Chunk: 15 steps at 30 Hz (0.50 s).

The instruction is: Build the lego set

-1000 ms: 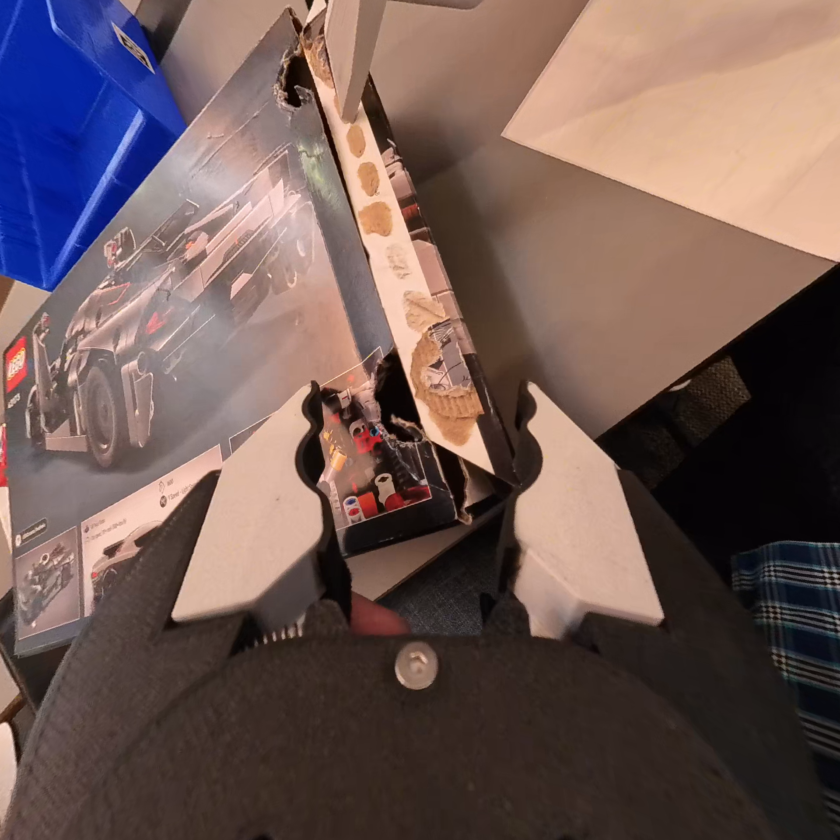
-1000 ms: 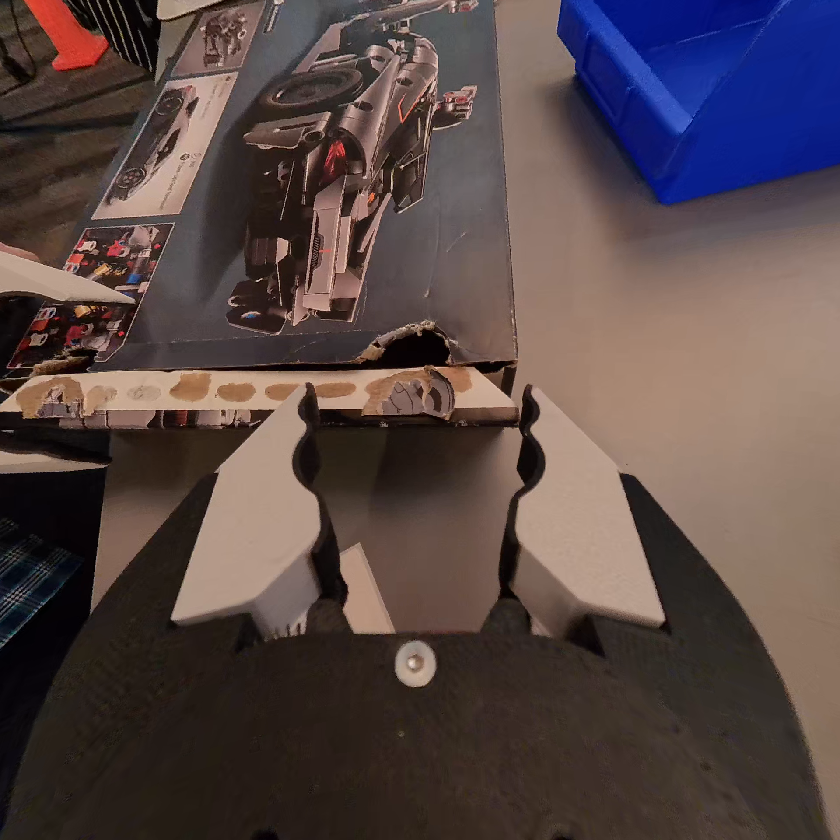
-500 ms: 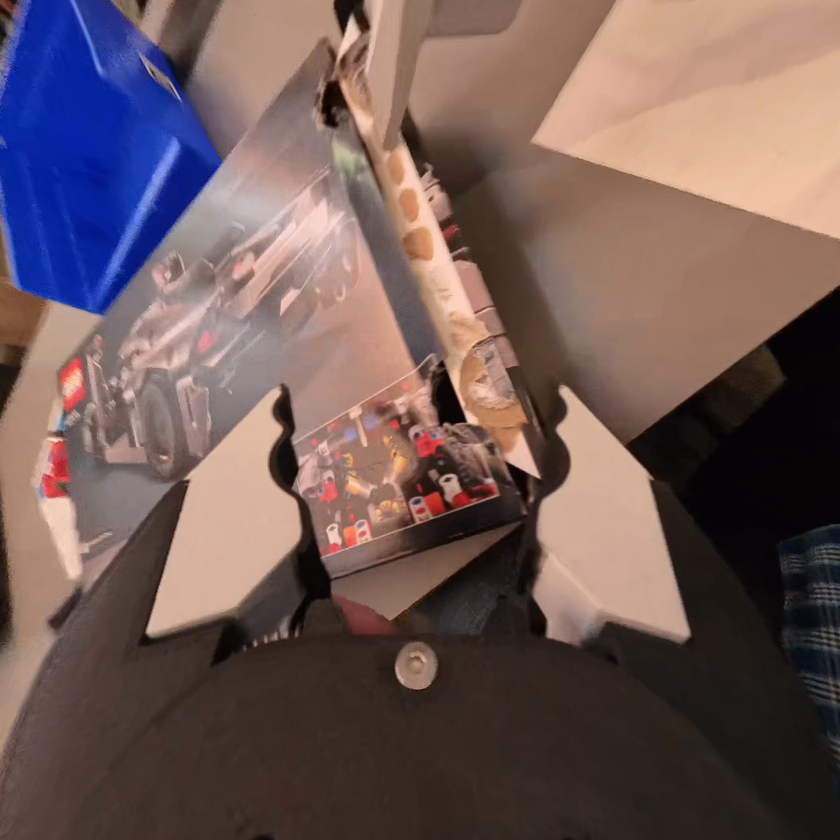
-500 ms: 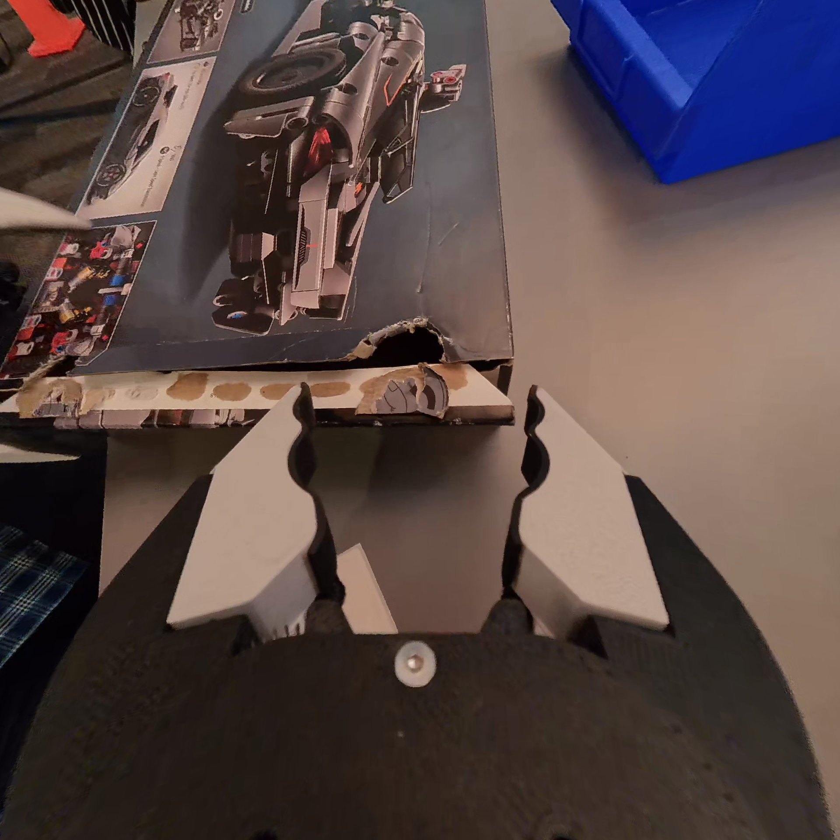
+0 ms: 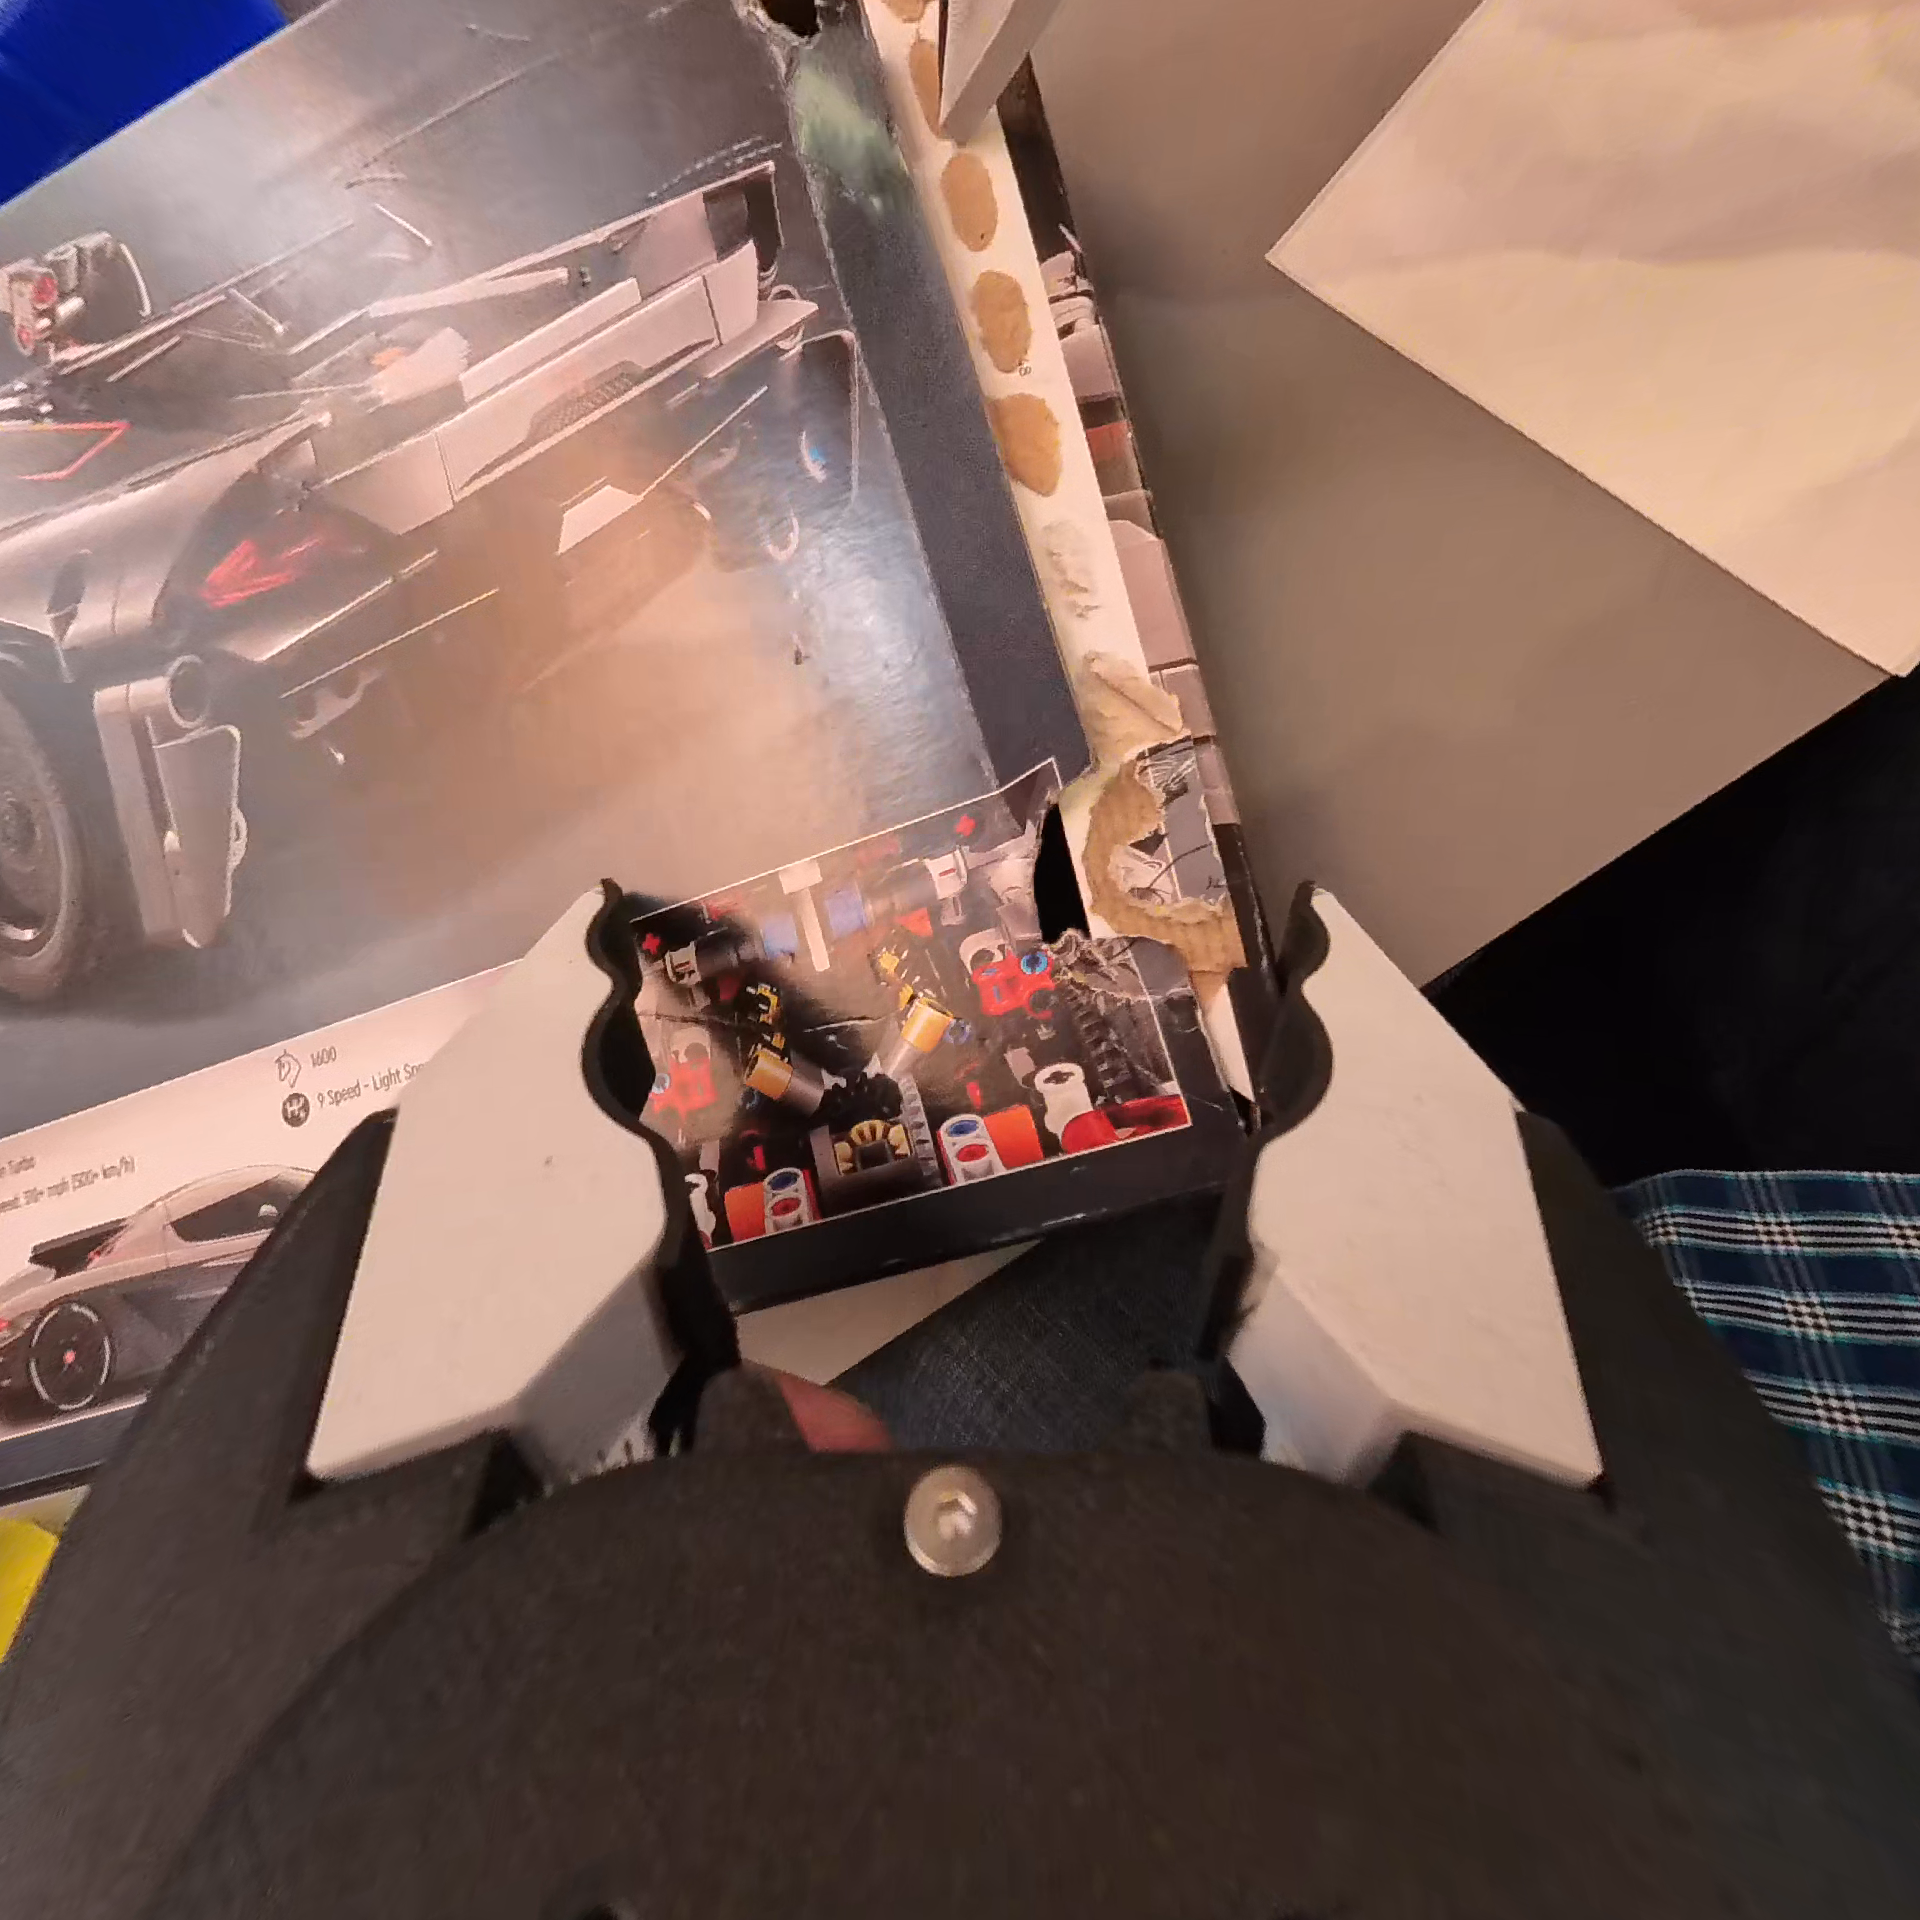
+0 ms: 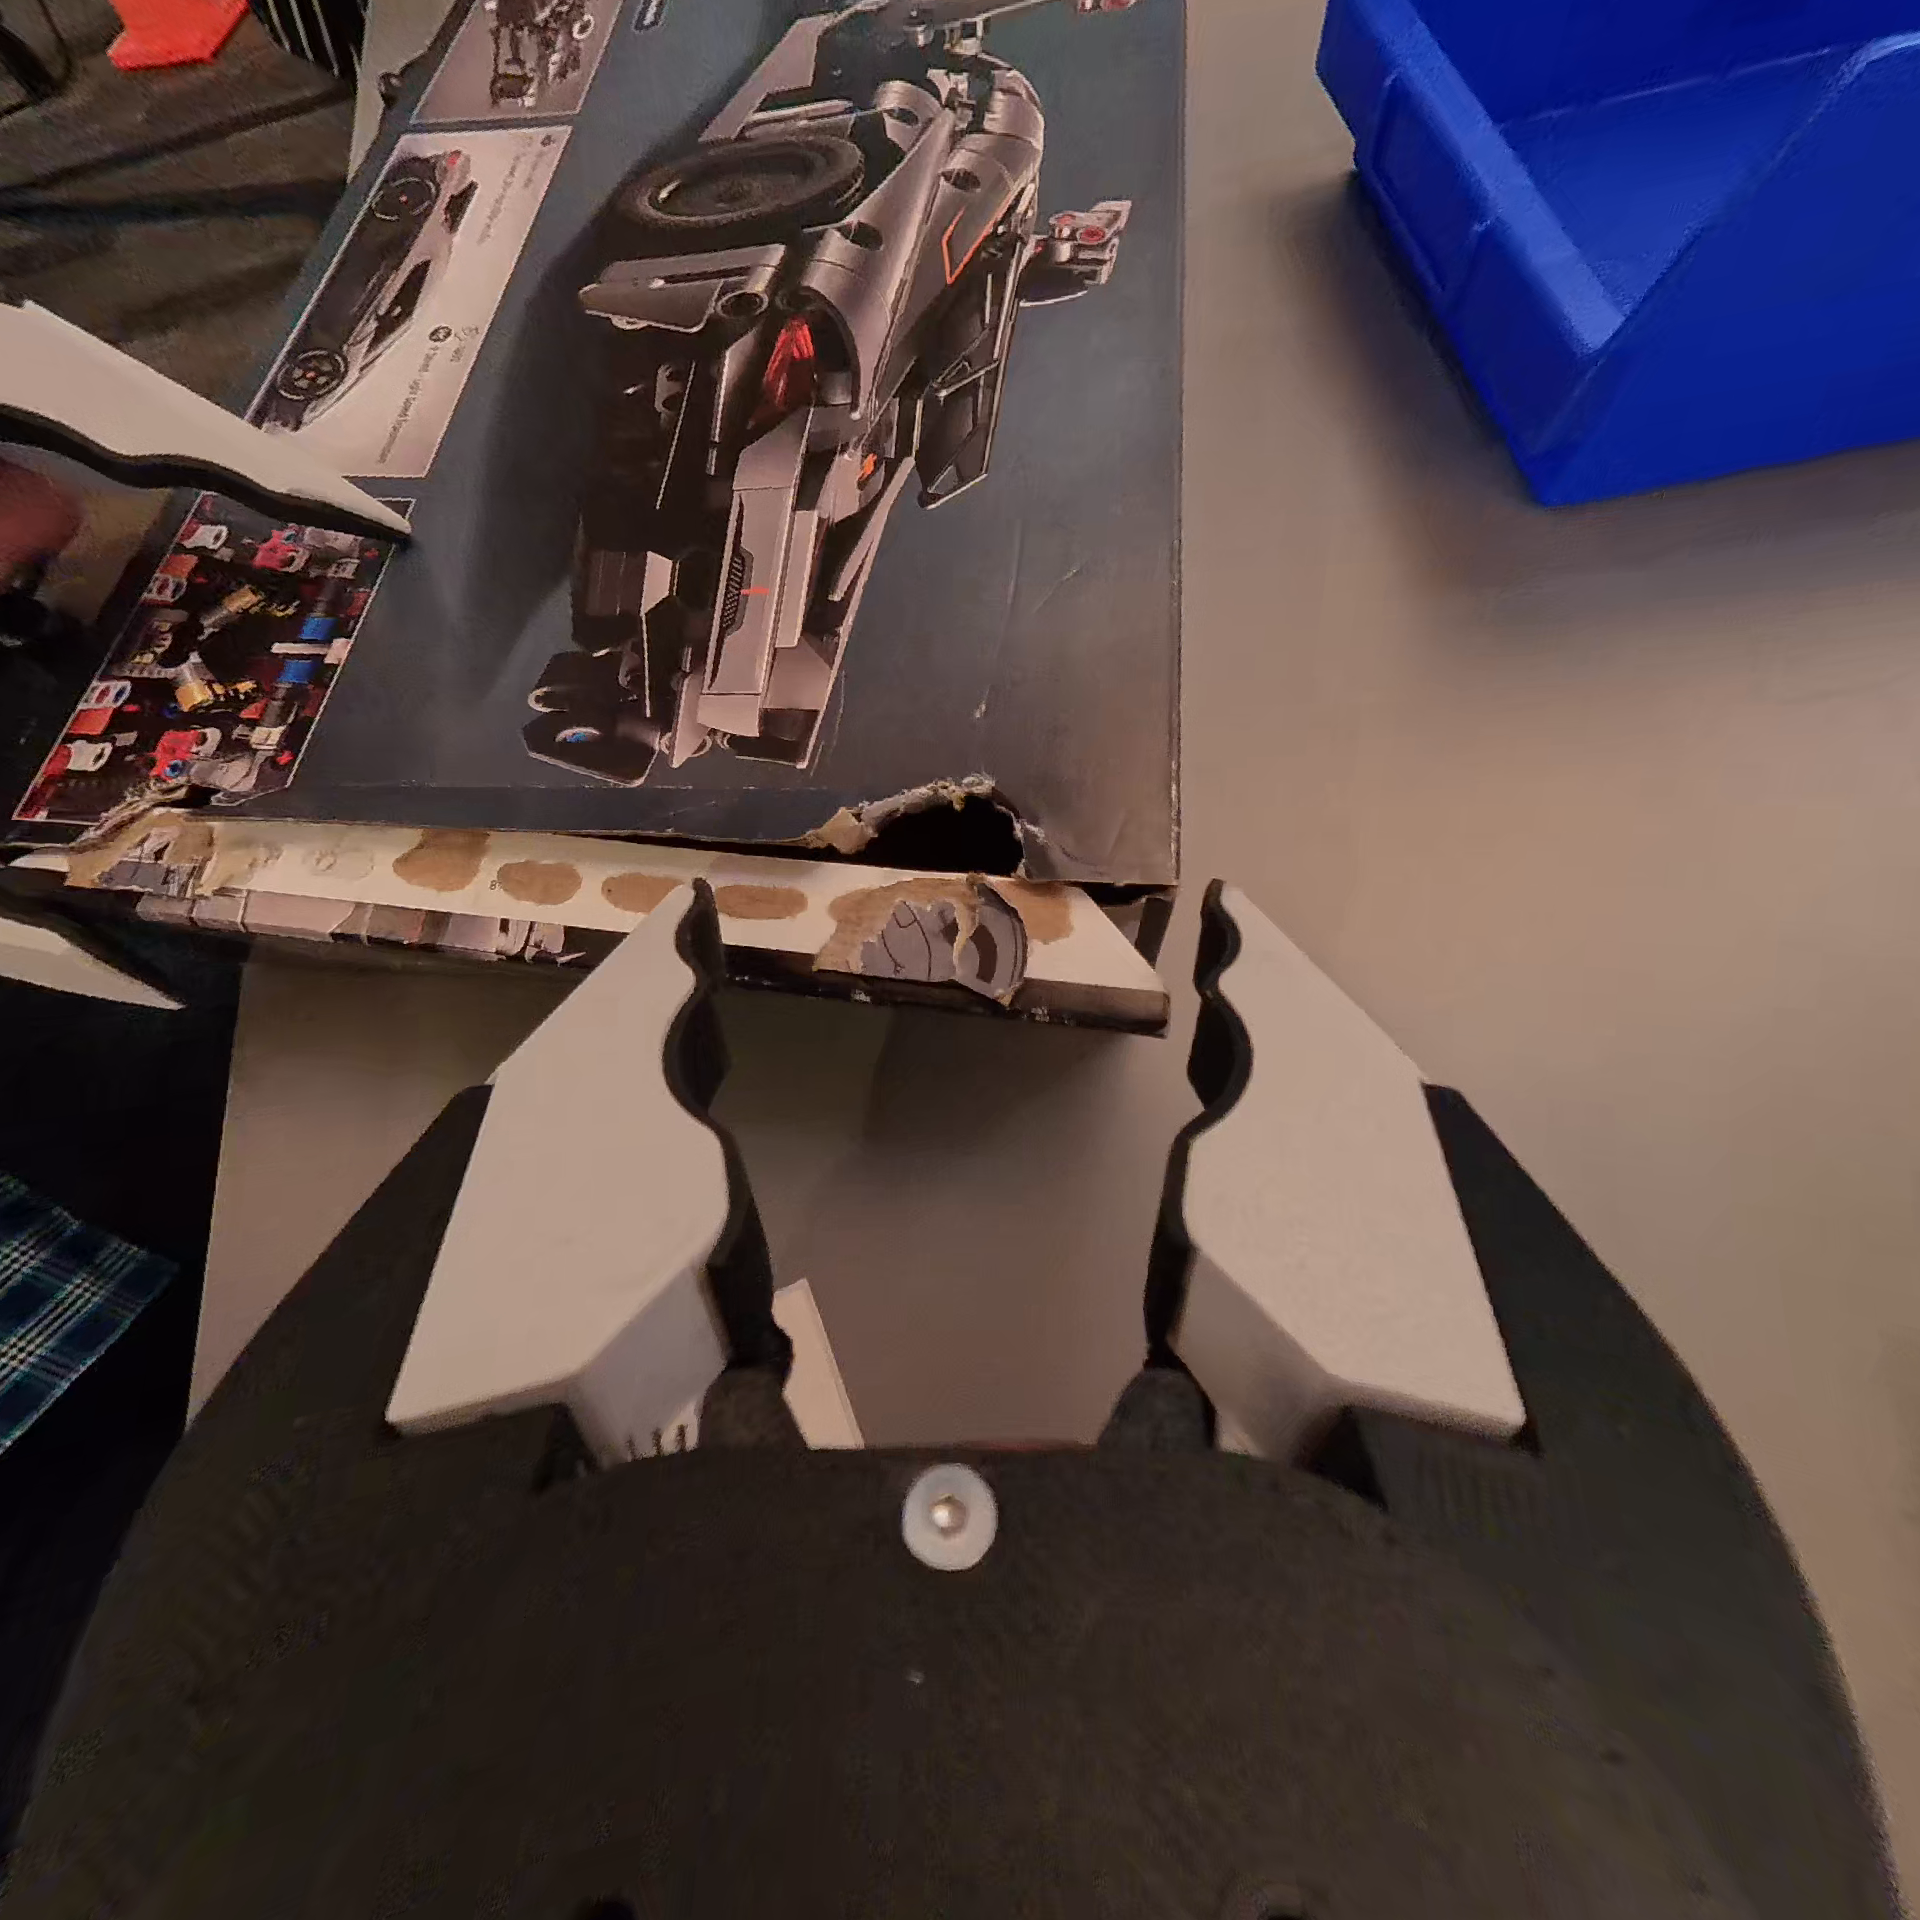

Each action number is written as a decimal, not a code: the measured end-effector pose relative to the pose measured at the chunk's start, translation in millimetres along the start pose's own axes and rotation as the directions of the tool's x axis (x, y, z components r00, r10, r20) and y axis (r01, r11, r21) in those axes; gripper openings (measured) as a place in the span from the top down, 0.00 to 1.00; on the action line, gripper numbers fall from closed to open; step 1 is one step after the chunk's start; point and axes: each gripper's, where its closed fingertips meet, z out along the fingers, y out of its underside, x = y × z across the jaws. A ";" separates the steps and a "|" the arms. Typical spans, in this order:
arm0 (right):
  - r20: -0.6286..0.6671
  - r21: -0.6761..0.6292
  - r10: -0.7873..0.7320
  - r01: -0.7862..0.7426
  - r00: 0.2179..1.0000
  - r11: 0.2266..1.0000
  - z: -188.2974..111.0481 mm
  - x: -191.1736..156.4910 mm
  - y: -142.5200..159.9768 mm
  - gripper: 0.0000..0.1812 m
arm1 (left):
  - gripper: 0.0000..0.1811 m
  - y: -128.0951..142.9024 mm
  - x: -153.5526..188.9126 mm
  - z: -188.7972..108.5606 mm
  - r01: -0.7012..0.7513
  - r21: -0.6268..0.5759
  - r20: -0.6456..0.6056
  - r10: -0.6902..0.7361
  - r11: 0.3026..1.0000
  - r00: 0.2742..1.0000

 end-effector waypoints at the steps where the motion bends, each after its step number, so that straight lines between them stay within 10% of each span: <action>1: 0.006 -0.004 -0.002 0.002 1.000 1.000 0.8 -0.6 0.1 0.52 | 0.34 -0.1 0.3 0.2 0.001 0.002 0.000 -0.001 1.000 1.000; 15: -0.035 -0.057 -0.015 0.013 0.999 0.998 -6.1 -8.9 3.4 0.50 | 0.34 -1.1 0.4 0.3 0.007 0.032 0.009 -0.007 0.999 1.000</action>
